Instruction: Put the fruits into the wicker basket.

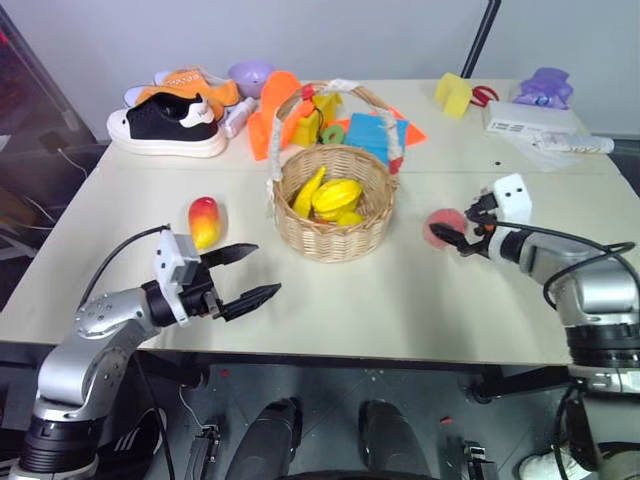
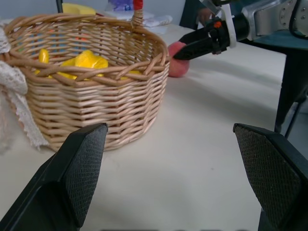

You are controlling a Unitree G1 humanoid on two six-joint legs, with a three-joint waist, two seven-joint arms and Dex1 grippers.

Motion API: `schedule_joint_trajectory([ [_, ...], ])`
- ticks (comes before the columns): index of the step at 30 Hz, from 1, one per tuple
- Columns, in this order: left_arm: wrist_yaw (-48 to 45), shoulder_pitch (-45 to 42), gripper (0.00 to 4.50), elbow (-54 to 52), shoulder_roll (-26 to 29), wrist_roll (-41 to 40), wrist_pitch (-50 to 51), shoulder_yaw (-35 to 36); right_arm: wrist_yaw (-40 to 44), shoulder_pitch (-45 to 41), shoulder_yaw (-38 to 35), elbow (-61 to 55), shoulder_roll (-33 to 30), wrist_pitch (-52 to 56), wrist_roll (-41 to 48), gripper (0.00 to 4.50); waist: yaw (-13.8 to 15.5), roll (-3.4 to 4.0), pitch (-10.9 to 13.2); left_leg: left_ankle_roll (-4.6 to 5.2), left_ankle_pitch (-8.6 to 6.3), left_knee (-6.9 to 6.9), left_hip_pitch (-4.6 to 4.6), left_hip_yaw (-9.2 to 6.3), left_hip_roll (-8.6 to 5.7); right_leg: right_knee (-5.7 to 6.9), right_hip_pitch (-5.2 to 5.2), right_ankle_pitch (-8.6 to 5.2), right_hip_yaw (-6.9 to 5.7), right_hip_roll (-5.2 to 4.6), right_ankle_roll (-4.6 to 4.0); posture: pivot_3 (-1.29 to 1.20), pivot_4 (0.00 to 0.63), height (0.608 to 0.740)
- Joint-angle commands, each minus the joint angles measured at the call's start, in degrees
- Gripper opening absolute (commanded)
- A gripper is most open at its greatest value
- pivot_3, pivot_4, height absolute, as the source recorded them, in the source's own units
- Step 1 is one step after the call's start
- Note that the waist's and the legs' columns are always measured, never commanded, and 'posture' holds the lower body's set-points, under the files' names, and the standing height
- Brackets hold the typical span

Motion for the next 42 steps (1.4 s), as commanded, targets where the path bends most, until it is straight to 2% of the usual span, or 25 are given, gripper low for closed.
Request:
schedule_joint_trajectory([
  [1, 0.55, 0.79, 4.47, -2.38, 0.01, 0.04, -1.42, 1.31, -0.63, -1.25, -1.81, 2.30, 1.09, 1.08, 0.13, 4.50, 0.15, 0.00, 0.00, 0.00, 0.00, 0.00, 0.00, 0.00, -0.01, 0.00, 0.00, 0.00, 0.00, 0.00, 0.00, 0.00, 0.150, 0.740],
  [8, 1.59, 0.87, 4.47, -2.35, -0.28, 0.13, -2.28, 1.75, -0.24, -0.94, -1.56, 3.22, 2.22, -0.06, -0.86, 4.50, -0.08, 0.00, 0.01, 0.00, 0.00, -0.03, -0.01, -0.01, -0.01, 0.02, -0.05, 0.01, 0.00, 0.00, 0.02, 0.00, 0.150, 0.740],
  [11, 1.88, 0.90, 4.50, -1.98, -0.18, 0.14, -2.57, 1.82, -1.07, -1.40, -3.33, 3.64, 2.64, -0.39, -0.39, 3.68, -0.09, 0.00, 0.01, 0.00, 0.00, -0.03, -0.01, -0.01, 0.00, 0.04, -0.06, 0.01, 0.00, 0.01, 0.02, 0.00, 0.150, 0.740],
  [12, 1.97, 0.92, 4.50, -1.89, -0.17, 0.18, -2.71, 1.75, -0.91, -1.10, -3.62, 2.91, 2.56, -0.29, -0.23, 3.24, -0.05, 0.00, 0.01, 0.00, 0.00, -0.03, -0.01, -0.01, 0.00, 0.04, -0.06, 0.01, 0.00, 0.01, 0.02, 0.00, 0.150, 0.740],
  [18, 2.02, 1.19, 4.50, -1.24, -0.35, 0.48, -3.47, 1.30, 0.42, 2.22, -5.56, -2.69, 1.29, 1.18, 1.05, 3.24, 0.01, 0.00, 0.01, 0.00, 0.00, -0.04, -0.01, -0.01, 0.00, 0.04, -0.06, 0.01, 0.00, 0.01, 0.02, 0.00, 0.150, 0.740],
  [21, 2.09, 1.55, 4.50, -0.80, -0.48, 0.74, -4.05, 1.38, 2.62, 3.77, -8.08, -8.41, 0.56, 3.10, 4.58, 3.24, 0.04, 0.01, 0.01, 0.00, 0.00, -0.03, -0.01, -0.01, -0.01, 0.03, -0.05, 0.01, 0.00, 0.00, 0.02, 0.00, 0.150, 0.740],
  [25, 3.46, 1.62, 4.50, -0.09, -1.05, 0.92, -5.10, 3.17, 10.55, 6.93, -11.25, -21.94, -3.91, 10.28, 15.24, 3.24, 0.04, 0.04, 0.03, 0.01, -0.01, -0.04, -0.02, -0.01, 0.00, 0.03, -0.07, 0.01, 0.00, 0.00, 0.03, 0.00, 0.150, 0.740],
  [28, 4.51, 1.25, 4.50, 0.73, -1.30, 1.42, -6.05, 4.59, 9.32, 4.81, -11.69, -26.78, -3.09, 14.03, 20.30, 3.24, -0.21, 0.00, 0.03, 0.02, -0.02, -0.04, -0.02, -0.01, 0.07, 0.03, -0.07, 0.00, -0.01, 0.02, 0.03, 0.00, 0.150, 0.740],
  [33, 6.43, 0.21, 4.50, 3.19, -1.20, 2.50, -8.00, 7.35, 2.09, -4.87, -2.99, -29.71, 9.53, 14.13, 21.99, 3.24, -0.27, -0.02, 0.03, 0.01, -0.02, -0.03, 0.01, 0.00, 0.15, 0.05, -0.10, 0.02, 0.01, 0.03, -0.06, 0.00, 0.150, 0.740],
  [35, 7.14, 0.05, 4.50, 3.64, -1.58, 2.76, -8.20, 7.42, -0.25, -9.01, 0.95, -26.46, 14.59, 10.30, 18.43, 3.24, -0.15, -0.01, 0.03, 0.01, -0.02, -0.05, -0.01, -0.02, 0.16, 0.04, -0.14, 0.03, 0.00, 0.07, -0.05, 0.00, 0.150, 0.740],
  [38, 8.96, 0.39, 4.50, 3.14, -2.54, 3.53, -8.80, 7.46, -2.52, -12.68, 8.75, -18.36, 17.23, 0.42, 7.19, 3.24, 0.12, -0.05, 0.01, 0.00, -0.02, -0.06, -0.03, -0.04, 0.04, 0.03, -0.19, 0.09, -0.02, 0.04, 0.07, 0.00, 0.150, 0.740],
  [42, 10.90, 1.46, 4.50, 1.51, -3.65, 2.93, -8.13, 7.82, -4.49, -15.39, 10.34, -10.21, 22.08, -5.64, 3.01, 3.24, 0.06, -0.14, -0.03, 0.00, -0.02, -0.09, -0.04, -0.09, -0.04, -0.07, -0.18, 0.16, -0.06, -0.01, 0.17, 0.00, 0.150, 0.740],
])
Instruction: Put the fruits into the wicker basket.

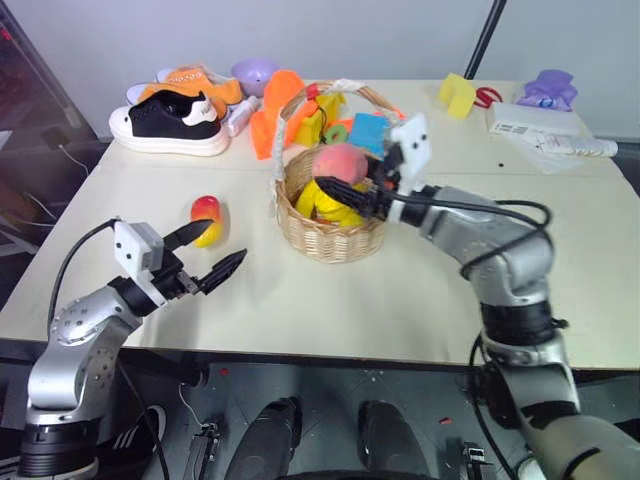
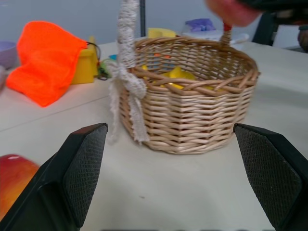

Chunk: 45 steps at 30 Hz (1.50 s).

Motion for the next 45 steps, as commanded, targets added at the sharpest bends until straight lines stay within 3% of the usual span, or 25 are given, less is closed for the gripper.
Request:
schedule_joint_trajectory([
  [1, 2.04, 1.09, 4.50, -3.31, -0.89, -0.66, -0.25, 1.76, 0.29, -1.62, 4.03, 4.86, 0.26, -7.95, -7.16, 3.56, -0.15, 0.01, 0.00, 0.00, 0.00, -0.02, -0.01, 0.02, -0.01, 0.04, 0.01, 0.00, 0.03, 0.00, 0.00, 0.00, 0.150, 0.740],
  [3, 3.43, 1.98, 4.50, -4.31, -1.34, -0.59, 0.08, 2.17, 1.41, -0.71, 5.65, 6.20, -0.01, -10.11, -9.53, 4.30, -0.30, 0.01, 0.01, -0.01, 0.00, -0.07, -0.01, 0.02, 0.02, 0.09, -0.04, 0.00, 0.03, 0.02, 0.01, 0.00, 0.150, 0.740],
  [4, 3.85, 2.50, 4.50, -4.72, -1.48, -0.44, -0.08, 2.37, 1.60, -0.52, 5.26, 6.27, 0.31, -10.73, -9.57, 4.44, -0.30, 0.02, 0.01, -0.01, 0.00, -0.10, -0.01, 0.02, 0.02, 0.12, -0.07, 0.00, 0.03, 0.02, 0.01, 0.00, 0.150, 0.740],
  [9, 5.91, 4.62, 4.50, -4.89, -1.33, 0.92, -0.71, 3.29, 6.44, 2.75, 2.46, 0.23, -0.97, -12.13, -6.02, 4.44, -0.36, 0.03, 0.02, -0.01, 0.00, -0.11, -0.01, 0.02, 0.06, 0.16, -0.09, 0.00, 0.04, 0.07, 0.01, 0.00, 0.150, 0.740],
  [11, 8.69, 4.11, 4.50, -2.83, -0.61, 6.28, -3.32, 3.50, 9.58, 5.12, 0.32, -3.70, -2.72, -11.76, -3.01, 4.44, -0.15, 0.03, 0.02, -0.01, 0.00, -0.10, -0.01, 0.01, 0.06, 0.15, -0.06, 0.00, 0.04, 0.06, 0.01, 0.00, 0.150, 0.740],
  [13, 12.64, 2.59, 4.50, -0.78, -0.87, 8.97, -4.03, 5.18, 15.43, 9.37, -2.47, -8.60, -6.67, -12.47, 0.74, 4.44, 0.31, 0.03, 0.02, -0.01, 0.00, -0.07, -0.01, -0.01, 0.04, 0.13, -0.01, -0.01, 0.00, 0.04, 0.01, 0.00, 0.150, 0.740],
  [15, 13.24, 1.99, 4.50, -1.06, -1.08, 6.39, -1.34, 6.35, 20.32, 13.03, -4.37, -11.80, -10.21, -15.05, 2.49, 4.44, 0.42, 0.01, 0.02, 0.00, -0.01, -0.05, -0.01, -0.01, 0.03, 0.08, 0.04, -0.01, -0.01, 0.02, 0.02, 0.00, 0.150, 0.740],
  [20, 21.14, -2.93, 4.50, -1.05, -1.39, 7.57, 6.04, 6.55, 30.01, 23.06, -3.28, -17.34, -21.89, -21.07, -1.34, 4.44, 0.86, 0.00, 0.02, 0.01, -0.02, -0.01, 0.00, 0.01, 0.04, 0.03, 0.10, -0.03, -0.04, 0.01, 0.06, 0.00, 0.150, 0.740],
  [27, 35.16, -19.03, 4.50, 6.80, -4.07, 12.08, 22.30, 2.08, 26.71, 23.23, 0.03, -16.61, -19.80, -23.54, -5.39, 4.44, 1.01, -0.10, 0.04, 0.00, -0.01, 0.12, 0.06, 0.01, 0.07, 0.17, 0.13, -0.03, -0.04, 0.08, 0.08, 0.00, 0.150, 0.740],
  [32, 38.67, -26.03, 4.50, 9.88, -5.56, 12.69, 29.32, 0.90, 26.24, 22.99, 0.38, -15.64, -19.47, -24.10, -6.27, 4.44, 1.11, -0.22, 0.11, -0.02, -0.01, 0.05, 0.04, 0.00, 0.05, 0.17, 0.07, -0.04, -0.04, 0.07, 0.11, 0.00, 0.150, 0.740],
  [37, 39.16, -28.37, 4.50, 12.53, -6.47, 14.66, 33.21, -2.00, 25.40, 22.45, 0.70, -15.39, -17.98, -24.09, -6.42, 4.44, 1.12, -0.30, 0.15, -0.03, -0.01, 0.08, 0.03, -0.01, 0.00, 0.16, 0.11, -0.04, -0.06, 0.03, 0.12, 0.00, 0.150, 0.740],
  [45, 38.02, -29.06, 4.50, 16.64, -9.06, 16.31, 31.44, -3.82, 24.59, 22.25, -0.81, -16.13, -16.48, -20.90, -2.48, 4.44, 1.07, -0.32, 0.16, -0.04, 0.00, 0.08, 0.03, -0.02, 0.02, 0.20, 0.08, -0.03, -0.05, 0.05, 0.12, 0.00, 0.150, 0.740],
])
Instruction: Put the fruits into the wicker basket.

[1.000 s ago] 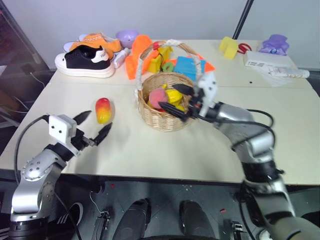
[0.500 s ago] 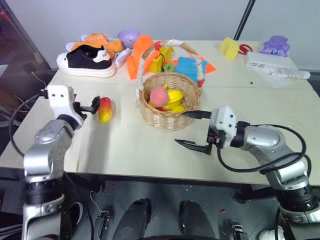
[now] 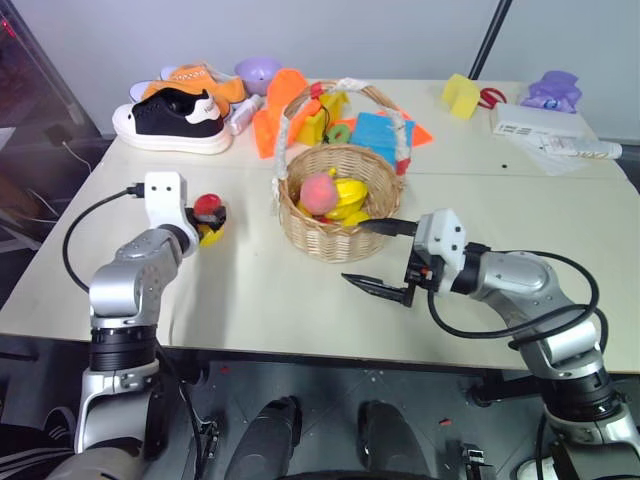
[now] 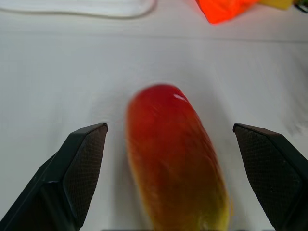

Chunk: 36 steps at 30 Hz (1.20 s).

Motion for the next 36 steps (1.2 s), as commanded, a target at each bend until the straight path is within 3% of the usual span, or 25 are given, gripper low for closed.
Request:
schedule_joint_trajectory([
  [1, -0.28, -1.64, 4.50, 1.12, 0.18, 1.97, -1.80, -0.58, -0.92, -1.06, -1.79, -1.64, 0.47, 0.84, 1.94, 4.44, 0.09, 0.00, 0.00, 0.00, 0.00, 0.00, 0.00, 0.00, 0.00, 0.00, 0.00, 0.00, 0.00, 0.00, 0.00, 0.00, 0.150, 0.740],
  [12, 0.18, -3.25, 4.50, 7.25, -2.64, 4.25, -4.05, -0.63, -2.14, -2.35, -2.21, -0.71, 1.36, 1.06, 2.89, 4.44, 0.04, -0.02, 0.00, 0.00, 0.00, 0.00, 0.00, -0.01, -0.01, 0.02, -0.01, 0.00, -0.01, -0.01, 0.00, 0.00, 0.150, 0.740],
  [15, 0.12, -3.01, 3.65, 7.14, -3.32, 4.34, -4.25, -0.33, -2.43, -2.69, -2.27, -0.61, 1.51, 1.05, 2.74, 4.50, 0.06, -0.02, 0.00, 0.00, 0.00, 0.01, 0.00, 0.00, -0.02, 0.01, 0.00, 0.00, 0.00, -0.01, 0.01, 0.00, 0.150, 0.740],
  [18, 0.47, -3.59, 2.28, 6.18, -3.14, 5.21, -5.23, -0.27, -2.63, -2.99, -2.17, -0.43, 1.67, 0.80, 2.33, 4.50, 0.09, -0.02, 0.00, 0.00, 0.00, 0.02, 0.00, 0.00, -0.02, 0.02, 0.00, 0.01, 0.00, -0.01, 0.01, 0.00, 0.150, 0.740],
  [23, -2.17, -2.56, 2.28, 0.48, -0.98, 5.45, -8.34, -0.69, -3.76, -3.17, -2.79, -0.43, 1.96, 0.89, 2.56, 4.50, 0.07, -0.02, 0.00, -0.01, 0.01, 0.02, 0.00, 0.00, -0.01, 0.02, 0.00, 0.01, 0.00, -0.01, 0.01, 0.00, 0.150, 0.740],
  [27, -17.33, 2.61, 2.28, -16.06, 1.67, -6.58, -5.99, -1.31, -5.98, -3.20, -6.36, 0.58, 2.45, 2.50, 5.14, 4.50, -0.09, -0.02, 0.00, -0.01, 0.01, -0.01, -0.01, 0.02, -0.01, 0.00, -0.01, 0.01, 0.02, -0.03, 0.00, 0.00, 0.150, 0.740],
  [30, -21.16, 3.45, 2.28, -22.84, 2.10, -12.93, -2.89, -0.99, -7.65, -3.67, -8.62, 1.89, 3.02, 3.25, 6.25, 4.50, 0.16, -0.02, 0.00, -0.01, 0.00, 0.00, -0.01, 0.01, -0.01, 0.00, 0.01, 0.00, 0.02, -0.04, -0.01, 0.00, 0.150, 0.740],
  [33, -19.14, -1.61, 2.28, -20.33, -4.16, -17.72, -0.26, -1.94, -8.83, -4.76, -8.66, 2.98, 3.50, 2.55, 5.34, 4.50, 0.28, -0.01, 0.00, -0.01, 0.01, 0.05, 0.01, 0.01, -0.01, 0.01, 0.04, 0.01, 0.01, -0.04, -0.02, 0.00, 0.150, 0.740],
  [36, -19.02, -5.01, 2.28, -18.11, -9.31, -15.65, -2.42, -7.78, -9.06, -5.77, -8.15, 3.42, 3.42, 2.55, 4.94, 4.50, 0.20, -0.06, 0.02, 0.00, 0.02, 0.18, 0.01, 0.02, -0.05, -0.02, 0.18, 0.01, -0.01, -0.04, -0.01, 0.00, 0.150, 0.740],
])
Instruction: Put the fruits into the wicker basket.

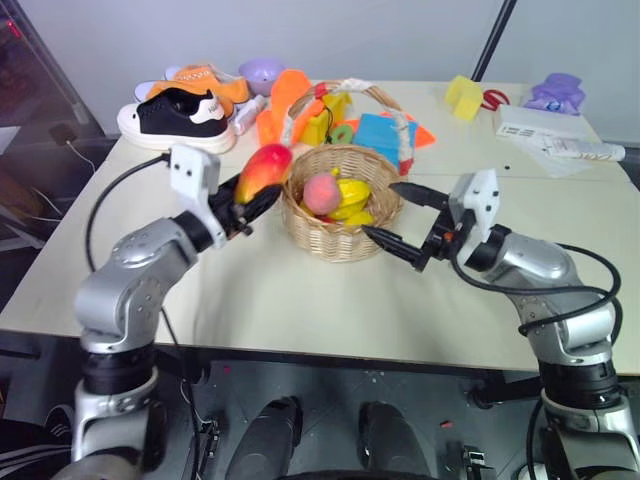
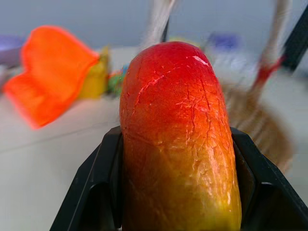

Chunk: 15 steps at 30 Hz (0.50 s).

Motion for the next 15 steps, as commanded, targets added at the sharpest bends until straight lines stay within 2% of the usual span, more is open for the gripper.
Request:
schedule_joint_trajectory([
  [1, 1.00, -3.56, 2.28, 2.57, -4.21, 1.51, -2.59, -5.54, -0.63, -1.87, -0.61, -0.75, 0.16, -1.01, -0.34, 4.50, -0.07, -0.01, 0.00, 0.00, 0.00, 0.02, 0.00, 0.01, 0.00, -0.02, 0.01, 0.00, 0.00, 0.00, 0.00, 0.00, 0.150, 0.740],
  [6, 4.44, -8.36, 2.28, 12.21, -9.96, 6.02, -5.65, -9.37, -1.62, -0.54, -0.68, -2.15, 0.04, -0.98, -0.83, 4.50, -0.40, 0.00, 0.00, 0.00, 0.01, -0.10, 0.02, 0.02, 0.06, 0.05, -0.10, 0.00, 0.01, 0.08, 0.01, 0.00, 0.150, 0.740],
  [9, 7.05, -9.95, 3.60, 14.83, -11.69, 9.00, -8.40, -9.51, -2.78, 0.94, -1.37, -3.50, -0.06, -0.51, -0.64, 4.50, -0.24, -0.01, 0.00, 0.00, 0.01, -0.10, 0.00, 0.01, 0.05, 0.04, -0.11, 0.00, 0.01, 0.07, 0.01, 0.00, 0.150, 0.740],
  [10, 6.74, -10.07, 3.89, 14.94, -11.56, 9.47, -8.90, -9.54, -3.10, 1.28, -1.65, -3.64, -0.16, -0.44, -0.62, 4.50, -0.26, -0.01, 0.00, 0.00, 0.01, -0.10, -0.01, 0.02, 0.04, 0.03, -0.11, 0.00, 0.01, 0.05, 0.01, 0.00, 0.150, 0.740],
  [11, 6.06, -10.00, 4.46, 14.83, -11.52, 9.26, -8.89, -9.43, -3.34, 1.57, -1.87, -3.68, -0.31, -0.50, -0.71, 4.50, -0.31, -0.01, 0.00, 0.00, 0.00, -0.09, -0.01, 0.02, 0.03, 0.02, -0.11, 0.00, 0.02, 0.05, 0.01, 0.00, 0.150, 0.740],
  [15, 3.27, -8.74, 4.46, 12.77, -10.46, 8.77, -8.72, -10.14, -3.96, 2.08, -2.86, -2.96, -0.55, -0.57, -0.47, 4.50, -0.23, 0.00, 0.00, 0.00, 0.01, -0.09, -0.01, 0.01, 0.03, 0.04, -0.11, 0.00, 0.01, 0.05, 0.01, 0.00, 0.150, 0.740],
])
